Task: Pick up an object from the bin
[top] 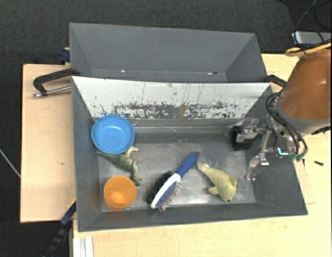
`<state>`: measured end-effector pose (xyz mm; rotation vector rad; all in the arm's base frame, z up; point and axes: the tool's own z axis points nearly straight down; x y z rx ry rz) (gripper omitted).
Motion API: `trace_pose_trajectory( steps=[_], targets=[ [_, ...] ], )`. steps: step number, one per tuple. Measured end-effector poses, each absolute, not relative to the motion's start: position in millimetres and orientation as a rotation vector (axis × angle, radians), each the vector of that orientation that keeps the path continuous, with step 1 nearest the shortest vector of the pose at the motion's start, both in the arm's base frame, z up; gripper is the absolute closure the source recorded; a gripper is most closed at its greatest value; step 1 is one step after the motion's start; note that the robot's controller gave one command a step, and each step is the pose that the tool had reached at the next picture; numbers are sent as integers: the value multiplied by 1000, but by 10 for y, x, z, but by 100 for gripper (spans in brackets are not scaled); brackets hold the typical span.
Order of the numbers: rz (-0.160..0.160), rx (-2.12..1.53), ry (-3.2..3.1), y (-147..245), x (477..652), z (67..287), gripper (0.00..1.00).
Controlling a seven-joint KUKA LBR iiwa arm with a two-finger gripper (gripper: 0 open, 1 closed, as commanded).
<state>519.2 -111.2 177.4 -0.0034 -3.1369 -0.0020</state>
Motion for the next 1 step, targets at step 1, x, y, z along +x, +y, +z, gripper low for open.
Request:
trace_pose_trajectory(
  steps=[1],
  targets=[
    [-2, 825, -3029, -545, 5066, 750, 0]
  ],
)
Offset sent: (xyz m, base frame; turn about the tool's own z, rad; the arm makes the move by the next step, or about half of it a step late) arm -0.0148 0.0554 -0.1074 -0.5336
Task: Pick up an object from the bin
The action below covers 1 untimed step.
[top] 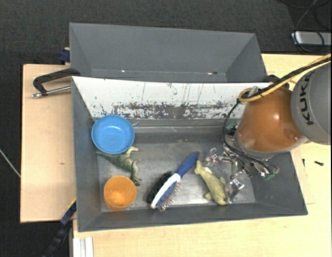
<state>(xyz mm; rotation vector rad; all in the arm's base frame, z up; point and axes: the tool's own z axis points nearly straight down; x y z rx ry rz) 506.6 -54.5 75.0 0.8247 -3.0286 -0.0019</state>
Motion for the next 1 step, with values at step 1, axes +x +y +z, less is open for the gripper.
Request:
trace_pose_trajectory(
  steps=[1],
  targets=[
    [5, 822, -3027, -577, 5061, 751, 100]
  ],
)
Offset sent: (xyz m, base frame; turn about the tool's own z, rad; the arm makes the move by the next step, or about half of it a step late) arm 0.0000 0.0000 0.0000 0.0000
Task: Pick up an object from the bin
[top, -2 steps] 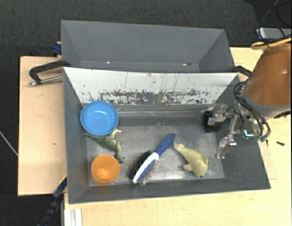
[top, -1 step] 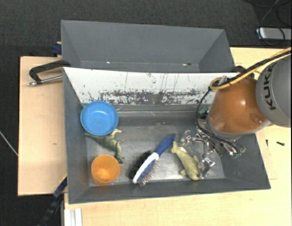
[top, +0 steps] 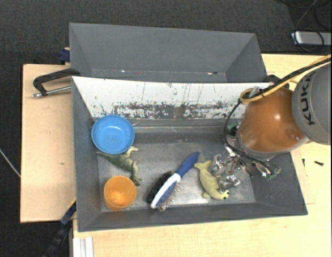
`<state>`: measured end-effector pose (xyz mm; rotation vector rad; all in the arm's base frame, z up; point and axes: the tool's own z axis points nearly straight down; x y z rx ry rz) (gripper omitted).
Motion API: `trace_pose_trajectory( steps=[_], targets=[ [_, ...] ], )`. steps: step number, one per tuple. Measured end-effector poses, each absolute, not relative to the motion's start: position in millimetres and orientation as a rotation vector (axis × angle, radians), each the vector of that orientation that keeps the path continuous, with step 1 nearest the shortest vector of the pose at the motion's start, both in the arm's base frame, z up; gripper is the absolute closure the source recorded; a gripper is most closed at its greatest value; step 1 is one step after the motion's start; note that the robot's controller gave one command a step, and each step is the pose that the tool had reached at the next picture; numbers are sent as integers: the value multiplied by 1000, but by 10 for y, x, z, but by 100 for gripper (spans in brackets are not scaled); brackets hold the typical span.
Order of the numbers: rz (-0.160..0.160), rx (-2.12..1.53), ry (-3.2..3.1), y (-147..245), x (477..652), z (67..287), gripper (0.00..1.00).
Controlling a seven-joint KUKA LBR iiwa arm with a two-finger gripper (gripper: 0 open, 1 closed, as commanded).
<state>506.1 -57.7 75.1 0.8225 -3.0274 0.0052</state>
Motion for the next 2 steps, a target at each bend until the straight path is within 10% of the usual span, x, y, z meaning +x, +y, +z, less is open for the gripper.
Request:
trace_pose_trajectory(
  steps=[1, 2],
  targets=[
    [8, 866, -3033, -821, 5004, 1901, 100],
    [2, 1346, -2849, -350, 5598, 2003, 100]
  ],
)
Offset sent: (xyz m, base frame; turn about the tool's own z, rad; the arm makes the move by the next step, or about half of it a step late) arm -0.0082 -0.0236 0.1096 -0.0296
